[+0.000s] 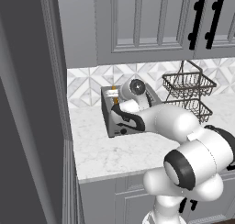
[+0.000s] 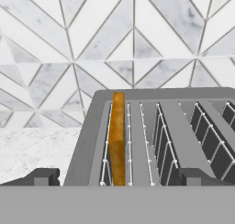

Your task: Start the toaster. Once the lever pops up, take the bread to the plate on the dining counter.

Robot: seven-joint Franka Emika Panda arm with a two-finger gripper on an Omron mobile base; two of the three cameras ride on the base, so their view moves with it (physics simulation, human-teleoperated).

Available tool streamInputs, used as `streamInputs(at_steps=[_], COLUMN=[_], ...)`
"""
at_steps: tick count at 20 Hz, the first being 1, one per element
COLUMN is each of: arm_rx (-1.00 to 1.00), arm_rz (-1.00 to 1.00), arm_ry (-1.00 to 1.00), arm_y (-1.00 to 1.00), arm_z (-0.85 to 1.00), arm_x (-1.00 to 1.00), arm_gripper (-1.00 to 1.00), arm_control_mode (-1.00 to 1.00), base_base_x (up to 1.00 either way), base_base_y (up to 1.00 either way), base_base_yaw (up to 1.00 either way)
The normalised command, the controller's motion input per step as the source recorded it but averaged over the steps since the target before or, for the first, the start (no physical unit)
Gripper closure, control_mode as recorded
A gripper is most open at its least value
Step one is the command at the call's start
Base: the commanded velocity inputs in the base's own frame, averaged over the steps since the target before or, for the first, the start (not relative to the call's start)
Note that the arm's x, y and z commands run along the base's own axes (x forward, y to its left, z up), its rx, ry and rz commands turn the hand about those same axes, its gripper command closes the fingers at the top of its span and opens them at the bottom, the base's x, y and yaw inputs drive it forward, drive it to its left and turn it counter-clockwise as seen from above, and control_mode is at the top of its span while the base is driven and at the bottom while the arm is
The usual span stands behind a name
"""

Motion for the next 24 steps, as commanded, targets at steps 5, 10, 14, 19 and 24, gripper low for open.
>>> streamInputs(at_steps=[5,10,14,19,24], arm_rx=[0.0,0.0,0.0,0.0,0.0], arm_rz=[0.0,0.0,0.0,0.0,0.0], arm_ry=[0.0,0.0,0.0,0.0,0.0], arm_y=[0.0,0.0,0.01,0.03,0.0], arm_z=[0.0,0.0,-0.03,-0.09,-0.08], arm_x=[0.0,0.0,0.06,0.33,0.25], arm_gripper=[-1.0,-1.0,-1.0,-1.0,-1.0], arm_control_mode=[-1.0,-1.0,-1.0,-1.0,-1.0], base_base_x=[0.0,0.0,0.0,0.0,0.0], base_base_y=[0.0,0.0,0.0,0.0,0.0], base_base_yaw=[0.0,0.0,0.0,0.0,0.0])
